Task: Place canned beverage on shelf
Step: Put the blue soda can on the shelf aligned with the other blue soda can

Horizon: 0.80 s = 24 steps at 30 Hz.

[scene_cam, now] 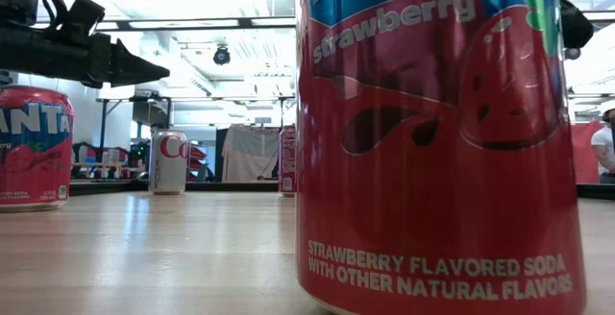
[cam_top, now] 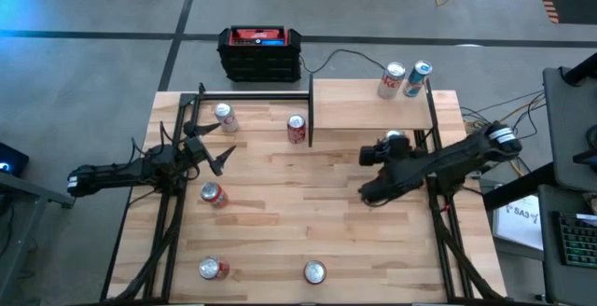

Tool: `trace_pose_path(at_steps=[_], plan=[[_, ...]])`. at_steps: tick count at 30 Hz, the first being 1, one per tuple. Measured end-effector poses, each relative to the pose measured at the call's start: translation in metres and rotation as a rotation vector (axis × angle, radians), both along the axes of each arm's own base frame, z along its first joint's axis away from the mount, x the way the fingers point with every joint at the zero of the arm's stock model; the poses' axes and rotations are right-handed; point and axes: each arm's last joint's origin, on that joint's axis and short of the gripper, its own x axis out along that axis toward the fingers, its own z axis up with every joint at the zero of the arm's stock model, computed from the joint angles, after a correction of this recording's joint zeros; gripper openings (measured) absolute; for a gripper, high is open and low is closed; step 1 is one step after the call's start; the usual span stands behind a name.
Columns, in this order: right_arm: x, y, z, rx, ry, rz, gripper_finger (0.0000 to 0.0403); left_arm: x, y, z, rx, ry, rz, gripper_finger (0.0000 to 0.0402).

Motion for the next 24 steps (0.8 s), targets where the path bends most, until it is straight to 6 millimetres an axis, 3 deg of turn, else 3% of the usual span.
trace_pose_path(at_steps=[12,24], plan=[[-0.027,-0.036,0.034,-0.023,0.038,0.024,0.0208,0.0,0.0,0.0,0.0,0.0,0.0,0.0399],[-0.04,-0.069,0.037,-0.021,0.113,-0.095,0.0208,0.0,0.0,0.0,0.0,0.0,0.0,0.0399]])
